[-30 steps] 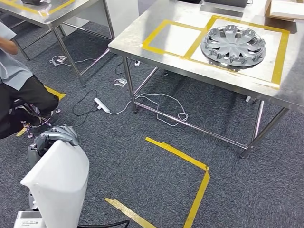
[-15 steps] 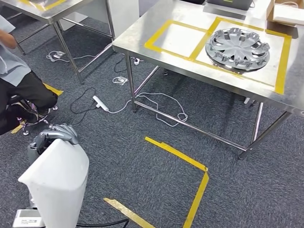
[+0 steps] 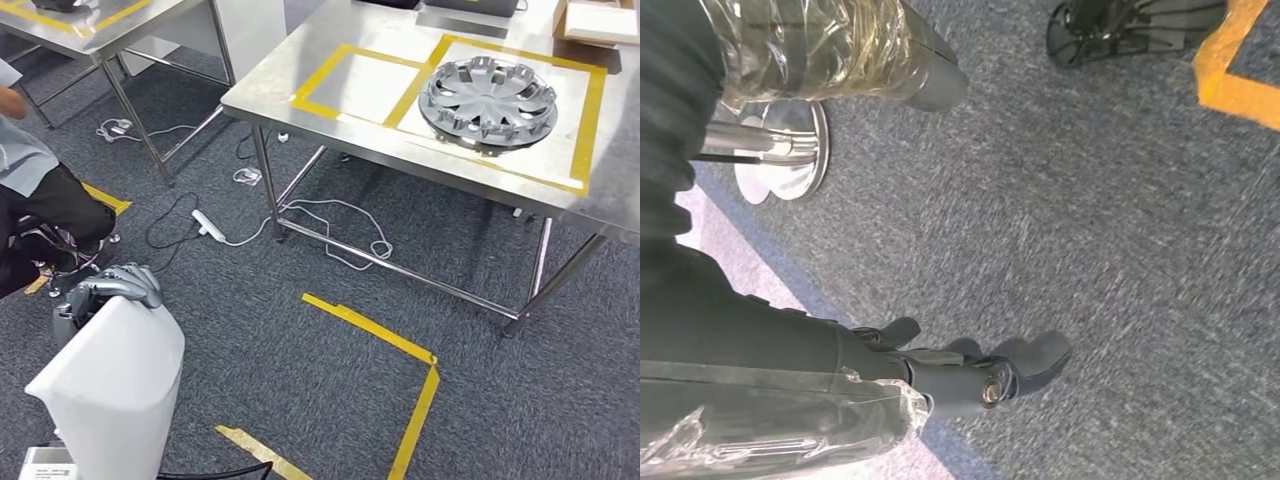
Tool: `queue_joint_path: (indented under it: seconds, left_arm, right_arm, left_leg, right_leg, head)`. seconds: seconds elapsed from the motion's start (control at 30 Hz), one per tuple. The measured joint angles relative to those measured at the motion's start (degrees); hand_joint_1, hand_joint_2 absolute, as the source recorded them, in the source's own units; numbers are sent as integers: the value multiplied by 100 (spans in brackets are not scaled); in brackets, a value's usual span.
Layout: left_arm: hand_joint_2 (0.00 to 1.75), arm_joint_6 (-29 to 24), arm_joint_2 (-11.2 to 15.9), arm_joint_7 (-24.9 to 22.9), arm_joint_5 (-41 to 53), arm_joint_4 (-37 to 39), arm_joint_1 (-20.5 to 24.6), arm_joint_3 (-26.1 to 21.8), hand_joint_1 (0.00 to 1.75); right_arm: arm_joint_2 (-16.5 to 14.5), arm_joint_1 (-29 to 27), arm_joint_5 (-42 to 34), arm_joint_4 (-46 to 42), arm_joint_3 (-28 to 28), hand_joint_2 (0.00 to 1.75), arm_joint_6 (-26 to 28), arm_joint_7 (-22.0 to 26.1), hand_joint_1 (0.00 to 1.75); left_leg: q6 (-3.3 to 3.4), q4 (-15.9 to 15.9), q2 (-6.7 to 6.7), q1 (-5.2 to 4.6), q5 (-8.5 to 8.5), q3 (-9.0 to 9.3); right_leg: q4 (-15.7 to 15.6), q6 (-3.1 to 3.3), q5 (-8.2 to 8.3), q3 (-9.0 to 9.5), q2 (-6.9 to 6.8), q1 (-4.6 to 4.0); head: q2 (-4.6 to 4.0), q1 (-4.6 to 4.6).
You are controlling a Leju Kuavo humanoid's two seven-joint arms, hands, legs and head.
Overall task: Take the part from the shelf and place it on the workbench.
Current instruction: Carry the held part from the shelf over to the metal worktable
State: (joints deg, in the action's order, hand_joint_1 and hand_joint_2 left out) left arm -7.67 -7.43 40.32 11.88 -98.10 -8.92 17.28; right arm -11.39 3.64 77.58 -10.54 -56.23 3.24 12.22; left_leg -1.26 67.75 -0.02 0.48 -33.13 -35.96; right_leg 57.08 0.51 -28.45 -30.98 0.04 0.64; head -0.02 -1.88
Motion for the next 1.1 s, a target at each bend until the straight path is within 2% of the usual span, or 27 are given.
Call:
queue_joint_path:
  seconds: [0.03,0.07,0.1,0.13,0.17,0.2,0.23,0.27,0.3,0.4,0.43,0.47,0.53,0.57,0.6,0.63,0.7,0.77,0.83,0.9,0.93,0.97,1.03,1.07,1.1]
  left_arm:
    - [175,0,7,-1,-2,1,-9,-1,175]
    - [175,-1,12,-1,-4,1,-15,-2,175]
    - [175,-1,16,-1,-7,1,-17,-3,175]
    - [175,-2,19,-1,-10,0,-18,-4,175]
    - [175,-4,20,-1,-14,-1,-18,-5,175]
    - [175,-5,22,-1,-20,-1,-19,-8,175]
    - [175,-8,23,-1,-26,-5,-18,-11,175]
    - [175,-13,24,-1,-32,-10,-20,-14,175]
    - [175,-16,24,-1,-38,-17,-22,-18,175]
    - [175,-22,16,1,-44,-37,-33,-33,175]
    - [175,-22,12,1,-43,-42,-33,-38,175]
    - [175,-22,10,0,-43,-45,-34,-43,175]
    - [175,-22,10,-1,-42,-48,-32,-55,175]
    - [175,-22,10,-1,-42,-48,-35,-60,175]
    - [175,-22,11,-1,-41,-48,-37,-66,175]
    - [175,-23,11,-1,-41,-48,-40,-72,175]
    - [175,-27,11,0,-42,-47,-38,-87,175]
    - [175,-35,15,-1,-42,-46,-31,-117,175]
    - [175,-42,20,-1,-36,-46,-18,-149,175]
    - [175,-43,27,-1,-25,-51,8,-177,175]
    - [175,-44,34,0,-20,-54,25,-192,175]
    - [175,-44,44,0,-15,-57,35,-205,175]
    - [175,-44,61,1,-11,-58,41,-223,175]
    - [175,-44,67,1,-9,-58,39,-230,175]
    - [175,-44,72,1,-9,-58,37,-239,175]
  right_arm:
    - [-1,-2,1,1,1,175,-1,-1,0]
    - [-2,-7,1,1,1,175,-1,-3,0]
    - [-2,-12,2,1,1,175,-1,-6,0]
    - [-2,-15,2,1,1,175,0,-9,0]
    - [-3,-15,2,1,0,175,0,-12,0]
    - [-4,-12,3,1,0,175,0,-13,0]
    - [-6,-7,3,1,0,175,1,-13,0]
    - [-8,-3,3,1,0,175,2,-12,0]
    - [-9,-1,3,1,0,175,3,-10,0]
    - [-9,10,-2,1,-1,175,8,-7,0]
    - [-9,22,-3,1,-1,175,9,-7,0]
    - [-9,30,-3,1,-1,175,9,-8,0]
    - [-9,23,-3,1,-1,175,9,-11,0]
    - [-9,10,-3,1,-2,175,9,-12,0]
    - [-9,0,-3,1,-3,175,9,-13,0]
    - [-9,-7,-3,1,-4,175,9,-11,0]
    - [-8,-13,-3,1,-5,175,8,-5,0]
    - [-7,-16,-4,2,-4,175,10,3,0]
    - [-7,-26,-3,0,-7,175,14,4,0]
    - [-11,-28,-2,-2,-10,175,14,-1,0]
    - [-12,-18,0,-2,-10,175,14,-1,0]
    - [-14,-6,1,-2,-10,175,14,-1,0]
    - [-13,5,2,-2,-10,175,11,-3,0]
    - [-13,1,2,-2,-10,175,10,-5,0]
    - [-13,-5,2,-1,-10,175,9,-9,0]
  left_leg:
    - [-13,358,0,5,-100,-223]
    - [-18,571,0,7,-99,-383]
    - [-14,584,0,7,24,-449]
    - [-1,383,0,7,247,-404]
    - [22,45,0,4,521,-286]
    - [51,-291,-1,-10,718,-149]
    - [87,-596,0,-24,807,-19]
    - [124,-783,0,-40,815,64]
    - [164,-870,-1,-55,748,105]
    - [278,-981,-17,-37,669,226]
    - [311,-997,-20,-27,648,280]
    - [336,-1007,-19,-22,618,322]
    - [364,-1006,-19,-27,542,386]
    - [364,-1006,-23,-30,498,430]
    - [360,-1006,-29,-32,448,492]
    - [352,-1006,-34,-33,391,574]
    - [325,-1009,-32,-34,269,745]
    - [268,-1012,-28,-34,173,830]
    - [196,-986,-27,-34,128,898]
    - [145,-828,-25,-30,108,923]
    - [120,-648,-24,-22,77,848]
    - [91,-370,-24,-11,-3,693]
    - [32,238,-23,12,-255,263]
    - [13,434,-23,19,-343,66]
    - [2,478,-22,22,-326,-62]
  right_leg:
    - [0,10,-29,30,1,-1]
    - [1,11,-63,69,4,-2]
    - [1,5,-101,117,11,-2]
    - [1,-5,-143,178,19,-2]
    - [0,-19,-191,238,29,-2]
    - [-1,-44,-242,280,35,-9]
    - [-1,-79,-291,302,42,-17]
    - [-14,-117,-327,310,42,-22]
    - [-13,-165,-338,329,38,-27]
    - [80,-277,-383,385,17,-14]
    - [271,-298,-467,285,15,-9]
    - [579,-317,-583,97,14,-4]
    - [1327,-354,-830,-412,14,0]
    - [1552,-363,-857,-622,14,1]
    - [1583,-358,-766,-744,14,0]
    - [1399,-338,-550,-759,14,-2]
    - [733,-272,-2,-623,9,-16]
    - [310,-204,124,-515,-11,-54]
    - [212,-117,55,-449,-20,-85]
    - [136,-33,108,-293,-12,-64]
    - [105,-2,93,-194,-6,-48]
    - [78,18,63,-133,-2,-36]
    - [67,35,-20,-37,9,-32]
    - [67,31,-70,14,14,-31]
    - [67,23,-124,78,21,-29]
  head:
    - [0,1]
    - [0,0]
    - [0,-1]
    - [0,0]
    - [0,0]
    - [0,4]
    - [0,4]
    - [0,9]
    - [0,8]
    - [1,4]
    - [1,12]
    - [1,15]
    - [1,20]
    - [0,17]
    - [0,19]
    - [0,20]
    - [0,16]
    - [0,8]
    - [0,-1]
    - [0,-13]
    - [0,-24]
    - [0,-31]
    - [0,-43]
    - [0,-43]
    - [0,-44]
